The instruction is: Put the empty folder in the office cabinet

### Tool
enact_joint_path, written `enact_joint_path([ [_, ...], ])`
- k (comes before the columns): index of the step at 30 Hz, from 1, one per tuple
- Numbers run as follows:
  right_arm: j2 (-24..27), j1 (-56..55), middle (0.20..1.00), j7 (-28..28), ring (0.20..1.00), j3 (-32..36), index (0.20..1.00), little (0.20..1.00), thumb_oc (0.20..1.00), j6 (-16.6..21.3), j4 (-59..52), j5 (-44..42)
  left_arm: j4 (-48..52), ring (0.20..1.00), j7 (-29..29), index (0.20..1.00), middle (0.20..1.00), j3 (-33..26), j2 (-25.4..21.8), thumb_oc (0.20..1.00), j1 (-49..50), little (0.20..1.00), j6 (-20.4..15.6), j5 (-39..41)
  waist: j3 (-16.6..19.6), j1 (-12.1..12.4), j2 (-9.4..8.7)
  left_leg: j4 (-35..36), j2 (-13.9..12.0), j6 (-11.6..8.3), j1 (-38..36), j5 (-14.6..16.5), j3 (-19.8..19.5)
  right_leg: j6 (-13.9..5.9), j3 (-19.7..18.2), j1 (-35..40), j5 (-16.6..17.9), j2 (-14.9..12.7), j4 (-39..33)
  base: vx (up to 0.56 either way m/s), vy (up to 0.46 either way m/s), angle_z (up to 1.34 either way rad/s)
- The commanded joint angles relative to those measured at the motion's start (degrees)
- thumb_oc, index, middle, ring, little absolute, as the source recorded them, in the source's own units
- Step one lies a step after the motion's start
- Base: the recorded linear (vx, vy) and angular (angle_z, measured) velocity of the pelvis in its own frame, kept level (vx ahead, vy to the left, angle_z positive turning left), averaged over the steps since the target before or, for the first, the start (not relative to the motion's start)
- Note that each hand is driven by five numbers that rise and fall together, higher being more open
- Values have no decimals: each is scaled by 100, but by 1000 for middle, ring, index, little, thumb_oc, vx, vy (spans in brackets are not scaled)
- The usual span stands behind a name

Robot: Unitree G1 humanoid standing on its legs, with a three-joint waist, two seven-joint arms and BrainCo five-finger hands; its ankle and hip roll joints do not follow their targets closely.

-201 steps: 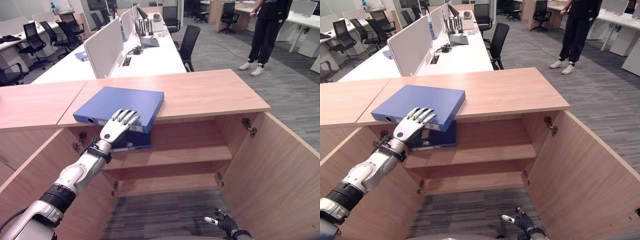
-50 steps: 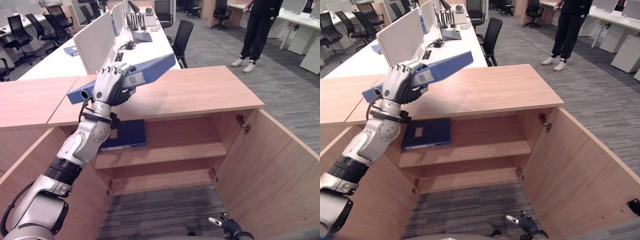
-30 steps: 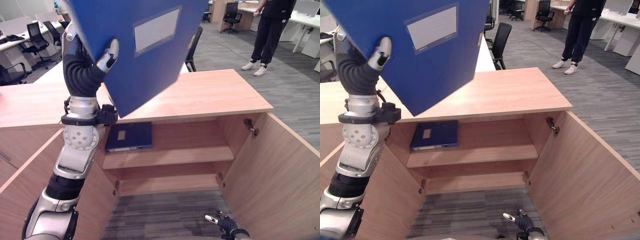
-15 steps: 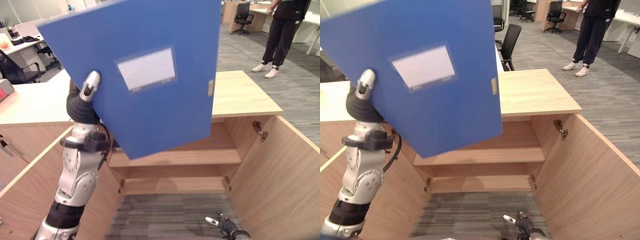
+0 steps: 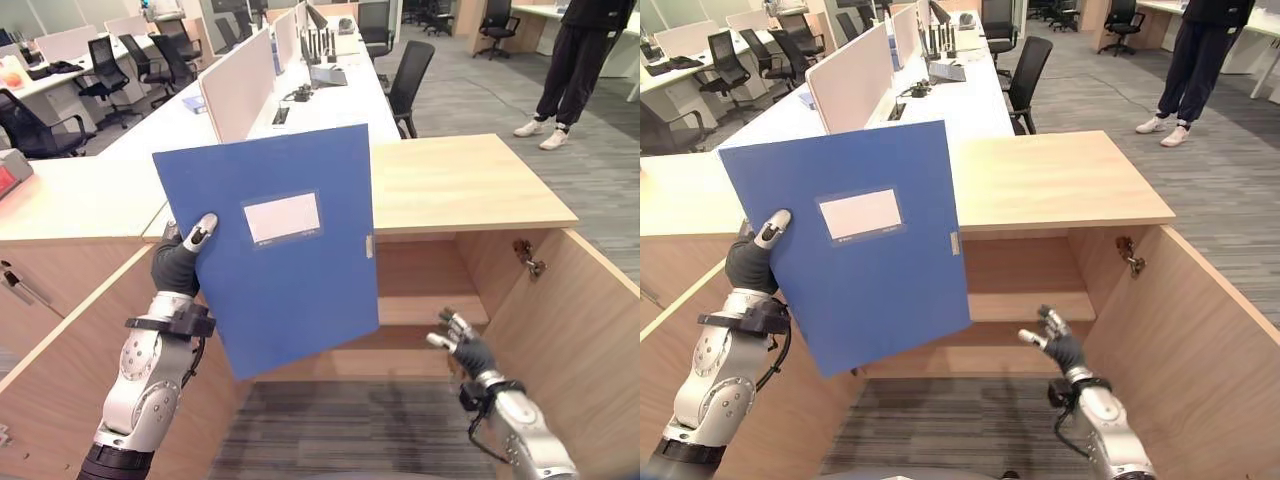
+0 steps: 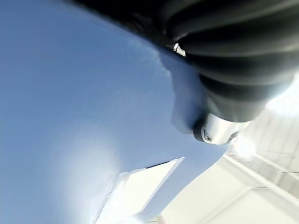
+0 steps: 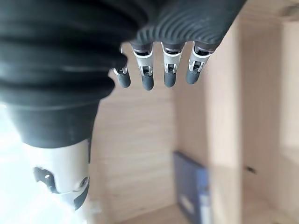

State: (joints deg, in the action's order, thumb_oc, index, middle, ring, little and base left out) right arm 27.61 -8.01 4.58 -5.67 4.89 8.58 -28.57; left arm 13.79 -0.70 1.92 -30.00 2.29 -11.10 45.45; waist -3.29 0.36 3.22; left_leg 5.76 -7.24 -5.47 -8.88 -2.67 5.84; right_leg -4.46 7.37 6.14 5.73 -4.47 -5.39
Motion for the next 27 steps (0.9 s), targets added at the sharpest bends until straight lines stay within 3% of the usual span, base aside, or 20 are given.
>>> enact_joint_path([
  [1, -25, 361, 1000, 286, 1000, 116, 1000, 1000, 1000, 305, -419, -477, 104, 200, -84, 200, 200, -396, -291, 200, -294, 200, -206, -327, -111, -79, -344, -76, 51, -4, -144, 445, 64, -591, -156, 393, -846, -555, 273, 0, 0, 0],
  [17, -15, 428, 1000, 909, 1000, -330, 1000, 1000, 1000, -23, -1144, -1579, -324, 200, -184, 200, 200, -195, -150, 200, -672, 200, -154, -670, -76, -137, -429, -76, 26, -35, -112, 425, 145, -605, -186, 329, -783, -557, 202, 0, 0, 0],
  [27, 41, 783, 1000, 1169, 1000, -971, 1000, 1000, 1000, -235, -1187, -1736, -264, 200, -511, 200, 200, 473, -28, 200, -982, 200, -49, -637, -91, -136, -450, -76, 15, -47, -79, 398, 131, -596, -190, 317, -796, -538, 230, 0, 0, 0],
])
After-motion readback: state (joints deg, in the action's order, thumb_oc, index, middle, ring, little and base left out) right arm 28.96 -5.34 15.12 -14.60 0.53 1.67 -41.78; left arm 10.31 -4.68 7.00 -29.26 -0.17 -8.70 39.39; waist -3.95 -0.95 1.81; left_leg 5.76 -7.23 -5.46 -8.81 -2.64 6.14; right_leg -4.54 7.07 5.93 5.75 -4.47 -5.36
